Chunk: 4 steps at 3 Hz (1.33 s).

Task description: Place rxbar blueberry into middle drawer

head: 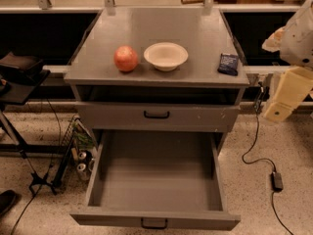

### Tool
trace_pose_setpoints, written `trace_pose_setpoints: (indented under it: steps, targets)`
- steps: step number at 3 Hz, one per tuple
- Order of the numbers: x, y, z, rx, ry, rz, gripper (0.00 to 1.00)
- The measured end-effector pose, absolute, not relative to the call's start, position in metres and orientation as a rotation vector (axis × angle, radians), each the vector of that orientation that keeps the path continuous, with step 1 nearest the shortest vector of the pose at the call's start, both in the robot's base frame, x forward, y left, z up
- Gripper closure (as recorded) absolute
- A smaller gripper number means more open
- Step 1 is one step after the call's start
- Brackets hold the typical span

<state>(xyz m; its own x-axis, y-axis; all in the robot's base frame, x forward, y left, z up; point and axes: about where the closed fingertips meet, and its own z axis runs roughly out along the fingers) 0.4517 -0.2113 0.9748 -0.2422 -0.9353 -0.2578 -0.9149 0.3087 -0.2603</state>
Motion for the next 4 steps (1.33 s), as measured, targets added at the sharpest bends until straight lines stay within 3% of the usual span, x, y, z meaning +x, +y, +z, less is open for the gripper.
trace_pose_setpoints:
  steps: [3,4]
  targets:
    - [0.574,-0.210,0.956,-1.594,2.181,0.072,0.00]
    - [0.574,-0.209,0.955,-1.595,2.182,0.073,0.00]
